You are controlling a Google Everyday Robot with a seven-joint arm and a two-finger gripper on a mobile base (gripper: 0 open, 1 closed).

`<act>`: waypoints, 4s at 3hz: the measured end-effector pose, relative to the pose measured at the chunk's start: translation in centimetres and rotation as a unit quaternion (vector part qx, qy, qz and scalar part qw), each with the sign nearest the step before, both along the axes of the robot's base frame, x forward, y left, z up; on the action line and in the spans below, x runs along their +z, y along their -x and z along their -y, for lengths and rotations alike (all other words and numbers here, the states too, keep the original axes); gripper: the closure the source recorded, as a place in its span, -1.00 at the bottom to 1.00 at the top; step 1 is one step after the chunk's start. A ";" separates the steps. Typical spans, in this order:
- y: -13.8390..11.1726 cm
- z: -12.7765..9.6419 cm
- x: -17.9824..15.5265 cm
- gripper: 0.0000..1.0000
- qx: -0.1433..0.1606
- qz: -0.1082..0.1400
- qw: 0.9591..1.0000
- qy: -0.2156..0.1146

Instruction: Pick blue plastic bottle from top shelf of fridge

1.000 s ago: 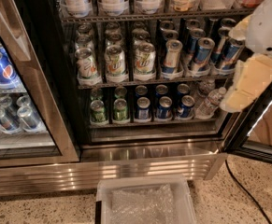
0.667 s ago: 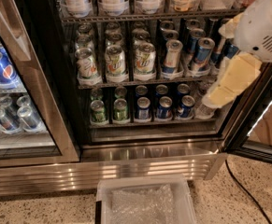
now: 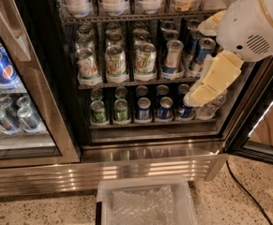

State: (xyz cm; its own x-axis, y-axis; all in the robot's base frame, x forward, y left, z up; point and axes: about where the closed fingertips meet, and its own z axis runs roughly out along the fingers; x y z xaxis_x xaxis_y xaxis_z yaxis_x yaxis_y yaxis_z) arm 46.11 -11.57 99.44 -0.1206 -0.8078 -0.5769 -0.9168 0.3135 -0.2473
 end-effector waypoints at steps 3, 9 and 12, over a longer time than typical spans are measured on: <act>1.6 -11.3 -0.4 -1.00 0.030 0.040 0.998 -0.032; -2.1 -14.9 -1.7 -1.00 -0.121 0.110 0.969 -0.185; -10.3 -18.3 -2.0 -1.00 -0.030 0.138 0.959 -0.244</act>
Offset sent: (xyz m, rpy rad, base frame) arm -0.0128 0.1444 -0.0203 0.0735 -0.0417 0.1960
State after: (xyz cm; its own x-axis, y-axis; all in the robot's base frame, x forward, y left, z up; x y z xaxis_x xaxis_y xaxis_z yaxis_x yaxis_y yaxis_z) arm 56.46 6.76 97.46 0.0535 -0.4304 -0.9011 -0.8139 0.5040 -0.2891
